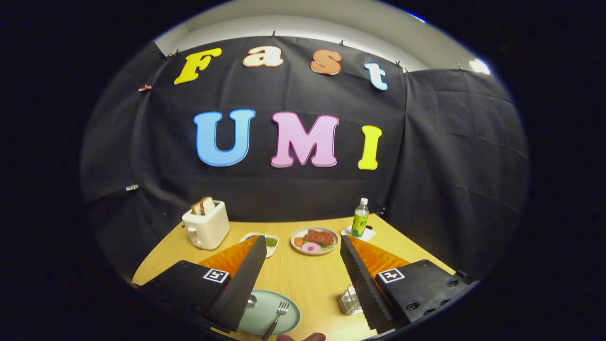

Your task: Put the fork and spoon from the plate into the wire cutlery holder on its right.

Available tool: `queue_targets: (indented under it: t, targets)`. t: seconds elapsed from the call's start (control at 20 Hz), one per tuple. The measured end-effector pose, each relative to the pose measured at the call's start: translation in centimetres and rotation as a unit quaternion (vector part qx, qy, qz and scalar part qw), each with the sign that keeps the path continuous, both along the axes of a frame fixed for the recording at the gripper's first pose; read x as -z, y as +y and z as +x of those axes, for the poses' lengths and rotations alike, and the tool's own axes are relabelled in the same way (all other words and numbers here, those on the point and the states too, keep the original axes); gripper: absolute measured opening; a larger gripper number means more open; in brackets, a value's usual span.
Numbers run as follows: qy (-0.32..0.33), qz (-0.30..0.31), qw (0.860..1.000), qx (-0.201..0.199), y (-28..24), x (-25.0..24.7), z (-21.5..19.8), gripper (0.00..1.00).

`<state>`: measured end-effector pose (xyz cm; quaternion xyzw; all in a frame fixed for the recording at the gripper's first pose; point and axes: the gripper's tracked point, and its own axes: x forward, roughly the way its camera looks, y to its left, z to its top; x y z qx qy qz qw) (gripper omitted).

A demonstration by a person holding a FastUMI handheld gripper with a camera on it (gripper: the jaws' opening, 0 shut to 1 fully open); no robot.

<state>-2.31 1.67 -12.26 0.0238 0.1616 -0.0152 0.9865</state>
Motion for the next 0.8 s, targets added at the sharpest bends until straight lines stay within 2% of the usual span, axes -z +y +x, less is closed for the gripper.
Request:
queue_targets:
  t: [0.15, 0.3, 0.4, 0.55, 0.65, 0.7, 0.8]
  targets:
    - [0.071, 0.019, 0.997, 0.001, 2.5, 5.1, -2.0, 0.98]
    - [0.159, 0.010, 0.987, 0.007, 4.0, 11.5, -4.5, 0.95]
    - [0.209, 0.017, 0.978, 0.017, 4.7, 15.3, -5.6, 0.84]
    - [0.288, 0.045, 0.955, 0.045, 5.7, 20.9, -7.1, 0.75]
    - [0.322, 0.053, 0.944, 0.043, 6.8, 23.3, -7.6, 0.67]
    - [0.339, 0.053, 0.938, 0.041, 7.2, 24.4, -7.7, 0.59]
    - [0.361, 0.059, 0.929, 0.048, 7.3, 25.8, -8.1, 0.55]
